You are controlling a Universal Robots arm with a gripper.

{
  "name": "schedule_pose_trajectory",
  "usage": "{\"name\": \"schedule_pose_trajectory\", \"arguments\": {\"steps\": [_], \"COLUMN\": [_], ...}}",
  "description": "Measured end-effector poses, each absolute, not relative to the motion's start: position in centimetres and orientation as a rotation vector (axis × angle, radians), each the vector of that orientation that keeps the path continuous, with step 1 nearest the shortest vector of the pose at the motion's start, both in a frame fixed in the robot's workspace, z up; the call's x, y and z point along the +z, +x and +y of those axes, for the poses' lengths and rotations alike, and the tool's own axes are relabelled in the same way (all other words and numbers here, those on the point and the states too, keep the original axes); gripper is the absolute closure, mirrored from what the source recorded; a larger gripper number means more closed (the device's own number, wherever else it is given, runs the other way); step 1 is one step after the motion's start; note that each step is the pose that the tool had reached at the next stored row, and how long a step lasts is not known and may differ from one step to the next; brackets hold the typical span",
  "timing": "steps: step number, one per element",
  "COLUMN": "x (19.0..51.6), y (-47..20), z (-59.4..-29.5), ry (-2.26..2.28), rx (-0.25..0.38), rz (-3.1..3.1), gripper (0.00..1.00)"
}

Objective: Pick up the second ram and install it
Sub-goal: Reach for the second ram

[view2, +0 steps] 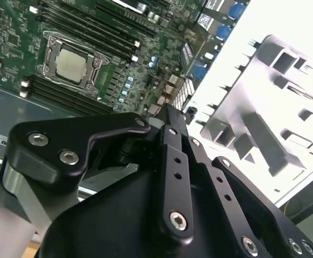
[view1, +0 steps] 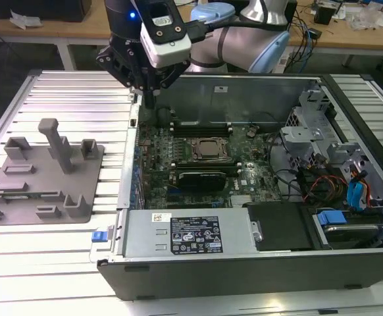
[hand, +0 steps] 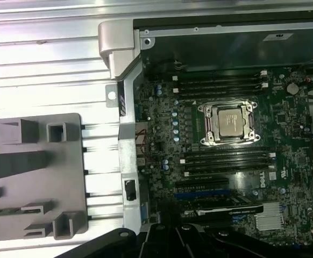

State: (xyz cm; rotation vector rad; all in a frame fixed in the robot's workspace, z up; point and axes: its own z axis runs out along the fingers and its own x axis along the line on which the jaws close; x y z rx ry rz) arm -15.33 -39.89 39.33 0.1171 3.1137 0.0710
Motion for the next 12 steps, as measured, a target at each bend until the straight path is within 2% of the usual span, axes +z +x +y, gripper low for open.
{"name": "schedule_pose_trajectory", "arguments": {"steps": [12], "x": [39.3], "y": [-18.1], "z": [-39.9], "ry": [0.117], "rx": [0.071], "rz": [3.114], "gripper": [0.92]}}
